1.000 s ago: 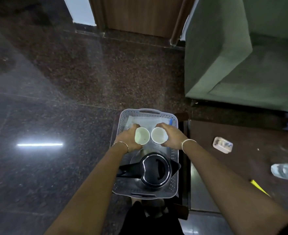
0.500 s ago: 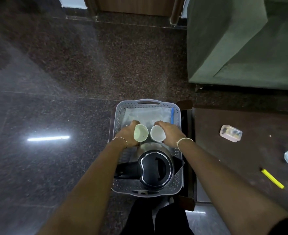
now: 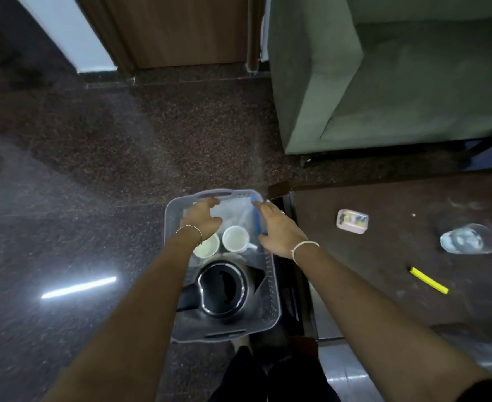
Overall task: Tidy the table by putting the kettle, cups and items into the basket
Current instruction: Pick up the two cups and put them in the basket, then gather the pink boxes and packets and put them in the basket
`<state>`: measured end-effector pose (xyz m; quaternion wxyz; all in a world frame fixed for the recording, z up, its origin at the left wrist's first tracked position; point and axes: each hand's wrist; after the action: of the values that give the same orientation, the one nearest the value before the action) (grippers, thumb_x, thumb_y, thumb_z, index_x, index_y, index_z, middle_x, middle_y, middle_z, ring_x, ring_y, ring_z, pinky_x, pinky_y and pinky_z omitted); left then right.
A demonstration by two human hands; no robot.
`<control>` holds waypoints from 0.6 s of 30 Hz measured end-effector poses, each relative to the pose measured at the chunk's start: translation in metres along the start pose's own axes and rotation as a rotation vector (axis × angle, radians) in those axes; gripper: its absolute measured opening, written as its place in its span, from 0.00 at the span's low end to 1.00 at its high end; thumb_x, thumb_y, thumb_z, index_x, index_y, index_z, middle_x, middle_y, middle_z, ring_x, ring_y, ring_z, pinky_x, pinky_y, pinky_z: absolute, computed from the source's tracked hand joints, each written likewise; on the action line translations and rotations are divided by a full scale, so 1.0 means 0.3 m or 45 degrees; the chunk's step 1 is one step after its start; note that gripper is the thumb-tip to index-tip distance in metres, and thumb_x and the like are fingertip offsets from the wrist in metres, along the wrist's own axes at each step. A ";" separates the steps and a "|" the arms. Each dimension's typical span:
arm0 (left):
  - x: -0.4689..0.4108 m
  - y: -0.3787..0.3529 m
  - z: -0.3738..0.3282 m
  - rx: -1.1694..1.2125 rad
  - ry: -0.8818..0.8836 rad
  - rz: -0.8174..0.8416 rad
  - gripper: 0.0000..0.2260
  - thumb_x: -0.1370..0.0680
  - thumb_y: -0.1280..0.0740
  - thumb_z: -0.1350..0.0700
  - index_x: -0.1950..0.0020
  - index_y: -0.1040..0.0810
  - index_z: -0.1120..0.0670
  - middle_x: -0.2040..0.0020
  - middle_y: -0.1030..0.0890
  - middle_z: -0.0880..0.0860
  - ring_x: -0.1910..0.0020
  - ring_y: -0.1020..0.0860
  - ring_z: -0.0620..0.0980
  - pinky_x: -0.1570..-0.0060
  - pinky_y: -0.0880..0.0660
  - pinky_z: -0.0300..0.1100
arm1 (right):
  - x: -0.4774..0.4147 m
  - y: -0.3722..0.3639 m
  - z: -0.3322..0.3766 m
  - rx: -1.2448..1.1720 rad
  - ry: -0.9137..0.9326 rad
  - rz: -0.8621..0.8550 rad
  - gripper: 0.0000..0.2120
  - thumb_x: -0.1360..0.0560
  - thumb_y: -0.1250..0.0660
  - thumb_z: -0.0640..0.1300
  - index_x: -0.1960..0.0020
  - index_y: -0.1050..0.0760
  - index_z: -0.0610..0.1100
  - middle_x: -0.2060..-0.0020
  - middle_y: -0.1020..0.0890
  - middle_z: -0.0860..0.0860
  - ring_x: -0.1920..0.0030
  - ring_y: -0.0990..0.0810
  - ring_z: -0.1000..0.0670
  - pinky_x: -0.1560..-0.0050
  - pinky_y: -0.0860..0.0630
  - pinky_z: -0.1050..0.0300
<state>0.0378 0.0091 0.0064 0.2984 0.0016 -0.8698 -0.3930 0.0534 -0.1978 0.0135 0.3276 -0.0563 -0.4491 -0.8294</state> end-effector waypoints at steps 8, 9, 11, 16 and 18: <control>-0.009 -0.260 -0.413 0.232 -0.251 -0.012 0.11 0.27 0.33 0.63 0.46 0.21 0.56 0.47 0.17 0.56 0.46 0.20 0.56 0.40 0.25 0.47 | 0.188 0.199 -0.332 0.017 -0.221 -0.202 0.35 0.29 0.34 0.37 0.24 0.41 0.41 0.27 0.34 0.43 0.25 0.39 0.44 0.27 0.44 0.59; -0.012 -0.311 -0.449 0.245 -0.254 0.022 0.11 0.27 0.34 0.64 0.46 0.21 0.56 0.47 0.17 0.55 0.46 0.20 0.55 0.40 0.26 0.47 | 0.207 0.216 -0.389 0.026 -0.247 -0.206 0.34 0.29 0.34 0.37 0.25 0.40 0.40 0.28 0.33 0.42 0.26 0.38 0.44 0.27 0.44 0.59; -0.014 -0.414 -0.507 0.264 -0.244 0.054 0.10 0.27 0.34 0.64 0.46 0.22 0.56 0.49 0.18 0.53 0.46 0.21 0.54 0.41 0.26 0.43 | 0.236 0.238 -0.506 0.043 -0.315 -0.196 0.32 0.29 0.34 0.37 0.26 0.39 0.39 0.29 0.33 0.42 0.27 0.36 0.44 0.28 0.40 0.56; -0.028 -0.652 -0.590 0.305 -0.169 0.111 0.09 0.26 0.35 0.66 0.47 0.21 0.61 0.52 0.20 0.54 0.52 0.23 0.48 0.51 0.31 0.28 | 0.227 0.273 -0.803 0.170 -0.429 -0.058 0.27 0.25 0.38 0.36 0.27 0.38 0.39 0.26 0.38 0.42 0.27 0.39 0.40 0.28 0.37 0.48; -0.044 -0.724 -0.607 0.308 -0.139 0.104 0.09 0.26 0.35 0.67 0.46 0.21 0.62 0.53 0.22 0.52 0.54 0.24 0.46 0.57 0.32 0.22 | 0.198 0.282 -0.897 0.220 -0.452 -0.007 0.27 0.24 0.40 0.36 0.26 0.40 0.39 0.25 0.40 0.42 0.26 0.40 0.41 0.27 0.40 0.49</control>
<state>0.0930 -0.2621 -0.0558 0.2639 -0.0194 -0.9251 -0.2723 0.1112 -0.4699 -0.0625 0.2446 -0.1724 -0.5694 -0.7656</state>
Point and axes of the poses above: each hand's wrist, its own x-axis away from the middle knuckle, its own y-axis out of the back of the hand, z = x × y
